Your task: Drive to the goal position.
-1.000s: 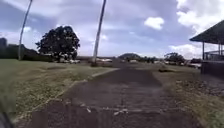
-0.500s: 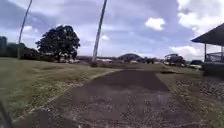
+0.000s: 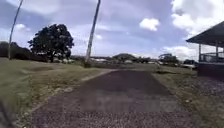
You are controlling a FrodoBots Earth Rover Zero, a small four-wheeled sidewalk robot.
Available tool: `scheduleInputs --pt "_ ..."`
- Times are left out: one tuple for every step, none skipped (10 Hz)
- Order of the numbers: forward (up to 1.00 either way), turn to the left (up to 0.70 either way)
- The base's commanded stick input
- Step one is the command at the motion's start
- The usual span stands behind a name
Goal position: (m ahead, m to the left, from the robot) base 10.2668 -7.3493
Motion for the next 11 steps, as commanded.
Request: scheduleInputs --pt "0.70 -0.35" --pt "0.70 -0.22" --pt "0.70 -0.03" --pt "0.70 0.00" --pt "0.70 0.00" --pt "0.70 0.00" --pt "0.70 0.00" --pt "0.70 0.00" --pt "0.70 0.00" --pt "0.70 0.00" --pt "0.70 0.00"
